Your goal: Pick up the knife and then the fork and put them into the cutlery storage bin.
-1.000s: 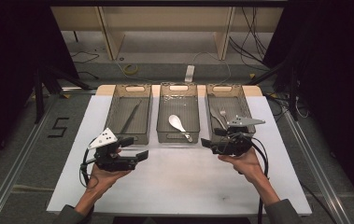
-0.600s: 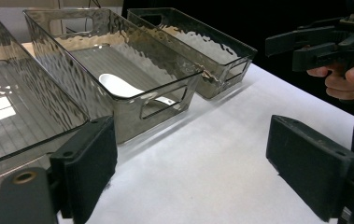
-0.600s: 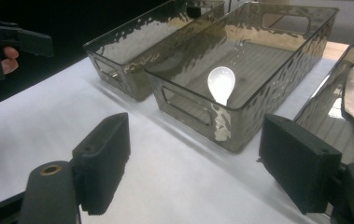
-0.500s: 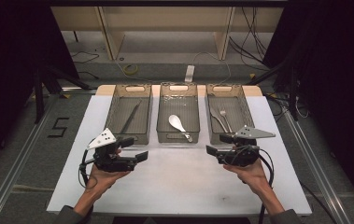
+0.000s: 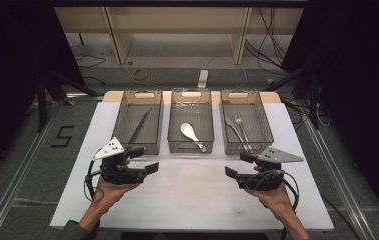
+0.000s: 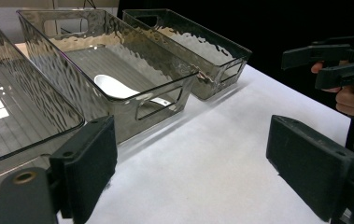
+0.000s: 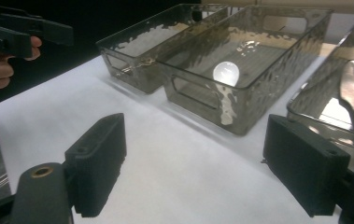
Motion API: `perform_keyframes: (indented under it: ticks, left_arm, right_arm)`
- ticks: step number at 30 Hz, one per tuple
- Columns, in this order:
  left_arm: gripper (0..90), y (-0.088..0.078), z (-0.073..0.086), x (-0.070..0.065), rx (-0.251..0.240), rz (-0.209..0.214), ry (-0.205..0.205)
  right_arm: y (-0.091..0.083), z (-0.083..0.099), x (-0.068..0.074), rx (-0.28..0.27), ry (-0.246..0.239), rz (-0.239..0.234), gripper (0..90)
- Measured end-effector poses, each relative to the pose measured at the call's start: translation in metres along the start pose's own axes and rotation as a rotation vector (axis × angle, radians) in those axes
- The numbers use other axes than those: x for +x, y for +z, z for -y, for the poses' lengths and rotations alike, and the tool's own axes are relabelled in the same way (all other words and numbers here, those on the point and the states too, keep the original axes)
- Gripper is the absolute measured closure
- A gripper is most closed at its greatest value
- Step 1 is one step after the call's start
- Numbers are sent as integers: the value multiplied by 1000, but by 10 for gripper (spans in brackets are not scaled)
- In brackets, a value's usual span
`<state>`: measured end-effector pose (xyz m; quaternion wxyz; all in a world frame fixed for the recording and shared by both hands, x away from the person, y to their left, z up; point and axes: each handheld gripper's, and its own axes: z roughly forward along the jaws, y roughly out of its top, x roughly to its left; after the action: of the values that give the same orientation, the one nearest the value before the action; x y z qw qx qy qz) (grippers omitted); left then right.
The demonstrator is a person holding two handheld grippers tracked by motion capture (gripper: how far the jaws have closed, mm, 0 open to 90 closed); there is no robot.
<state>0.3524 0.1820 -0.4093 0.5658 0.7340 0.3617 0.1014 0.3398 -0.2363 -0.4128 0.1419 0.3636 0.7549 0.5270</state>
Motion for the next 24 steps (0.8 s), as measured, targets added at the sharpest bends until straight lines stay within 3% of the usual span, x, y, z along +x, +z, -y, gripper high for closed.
perform_keyframes:
  ticks: [6,16,24]
  left_arm:
    - [159,-2,0,2,-12,21,-22]
    - [159,-1,0,-1,-7,27,-12]
    - [160,0,1,-2,1,23,-2]
  right_arm:
    - [-6,10,-1,0,25,10,208]
    - [-15,27,0,9,36,25,203]
    - [-18,28,-1,-2,33,40,203]
